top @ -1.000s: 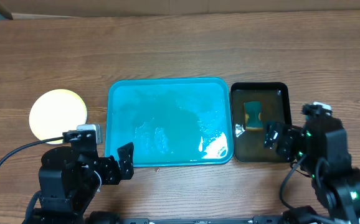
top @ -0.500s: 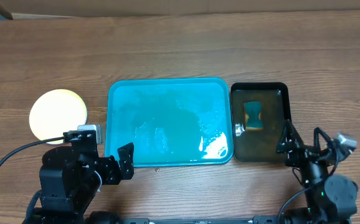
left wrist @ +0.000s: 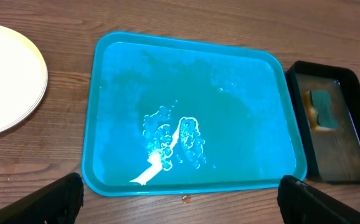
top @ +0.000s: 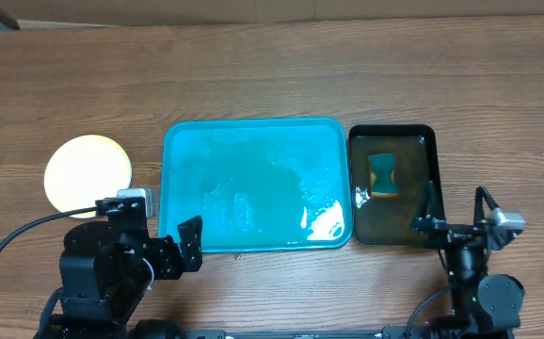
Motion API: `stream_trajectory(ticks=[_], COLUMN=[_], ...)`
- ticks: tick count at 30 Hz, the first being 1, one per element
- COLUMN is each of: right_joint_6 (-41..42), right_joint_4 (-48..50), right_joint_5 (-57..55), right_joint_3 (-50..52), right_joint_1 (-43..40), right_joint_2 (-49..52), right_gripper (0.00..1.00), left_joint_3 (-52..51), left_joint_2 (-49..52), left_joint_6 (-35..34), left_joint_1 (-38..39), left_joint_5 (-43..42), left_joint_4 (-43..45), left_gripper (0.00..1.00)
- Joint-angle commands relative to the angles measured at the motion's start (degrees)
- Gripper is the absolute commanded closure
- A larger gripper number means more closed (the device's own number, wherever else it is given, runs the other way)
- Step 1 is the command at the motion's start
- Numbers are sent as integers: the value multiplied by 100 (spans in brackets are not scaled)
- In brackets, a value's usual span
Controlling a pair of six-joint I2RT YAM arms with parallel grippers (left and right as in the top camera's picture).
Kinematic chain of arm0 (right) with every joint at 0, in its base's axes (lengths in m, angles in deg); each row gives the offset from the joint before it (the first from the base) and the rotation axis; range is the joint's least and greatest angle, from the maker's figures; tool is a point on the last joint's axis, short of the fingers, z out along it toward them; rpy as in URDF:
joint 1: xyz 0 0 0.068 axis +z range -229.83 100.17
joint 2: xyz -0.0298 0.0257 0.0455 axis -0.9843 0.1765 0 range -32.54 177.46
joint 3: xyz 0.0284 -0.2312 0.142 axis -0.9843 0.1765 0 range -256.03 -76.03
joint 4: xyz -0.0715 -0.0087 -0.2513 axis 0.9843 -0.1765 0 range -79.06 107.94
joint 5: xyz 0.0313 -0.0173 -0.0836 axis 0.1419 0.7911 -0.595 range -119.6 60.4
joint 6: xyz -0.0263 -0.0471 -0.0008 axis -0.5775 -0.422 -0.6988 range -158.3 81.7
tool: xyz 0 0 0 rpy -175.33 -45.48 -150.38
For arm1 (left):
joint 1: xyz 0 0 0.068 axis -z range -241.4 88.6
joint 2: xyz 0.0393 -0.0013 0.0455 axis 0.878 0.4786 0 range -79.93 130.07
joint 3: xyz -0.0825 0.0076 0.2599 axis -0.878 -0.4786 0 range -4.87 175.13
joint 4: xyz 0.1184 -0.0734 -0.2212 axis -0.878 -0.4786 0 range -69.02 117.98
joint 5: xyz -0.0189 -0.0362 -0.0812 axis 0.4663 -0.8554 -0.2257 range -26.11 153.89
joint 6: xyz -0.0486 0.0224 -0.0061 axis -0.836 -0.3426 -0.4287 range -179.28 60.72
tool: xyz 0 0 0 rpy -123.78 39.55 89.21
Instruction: Clean dirty plates on tray and stack at the side
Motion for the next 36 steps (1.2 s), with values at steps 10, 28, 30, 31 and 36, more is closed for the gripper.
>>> stream_trajectory(ticks=[10, 28, 30, 31, 36], right_joint_6=[-367, -369, -367, -369, -369], right_joint_4=[448, 448, 446, 448, 448], right_joint_5=[358, 358, 358, 358, 358], right_joint_3=[761, 761, 761, 761, 761], right_joint_1=[-203, -203, -203, -203, -203], right_joint_2=[-63, -63, -63, -63, -63], right_gripper=[0, 0, 0, 0, 0], left_joint_3=[-33, -33, -33, -33, -33], left_joint_2=[-13, -13, -13, -13, -13], left_joint_6=[-103, -103, -101, -101, -103], left_joint_1=[15, 15, 15, 15, 15], left_joint_5=[-24, -24, -24, -24, -24], left_joint_4=[2, 2, 2, 2, 2], left_gripper=[0, 0, 0, 0, 0])
